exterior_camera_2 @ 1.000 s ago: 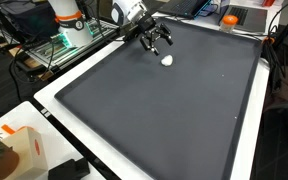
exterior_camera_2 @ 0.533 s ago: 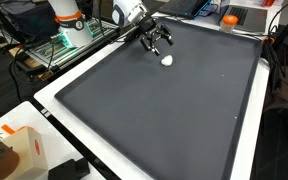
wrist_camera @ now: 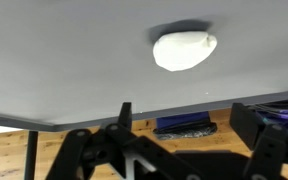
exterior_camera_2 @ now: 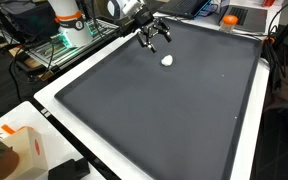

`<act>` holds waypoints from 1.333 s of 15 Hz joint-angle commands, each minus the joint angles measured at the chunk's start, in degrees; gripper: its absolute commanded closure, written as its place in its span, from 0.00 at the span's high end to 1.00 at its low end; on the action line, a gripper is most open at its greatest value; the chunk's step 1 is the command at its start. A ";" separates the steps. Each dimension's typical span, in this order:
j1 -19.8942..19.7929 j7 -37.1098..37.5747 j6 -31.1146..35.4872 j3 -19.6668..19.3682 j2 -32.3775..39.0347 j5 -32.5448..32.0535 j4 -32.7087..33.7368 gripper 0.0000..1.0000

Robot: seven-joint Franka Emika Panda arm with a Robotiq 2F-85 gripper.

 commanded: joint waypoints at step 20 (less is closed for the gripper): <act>-9.32 -19.21 -86.55 -5.63 -37.20 -26.81 13.06 1.00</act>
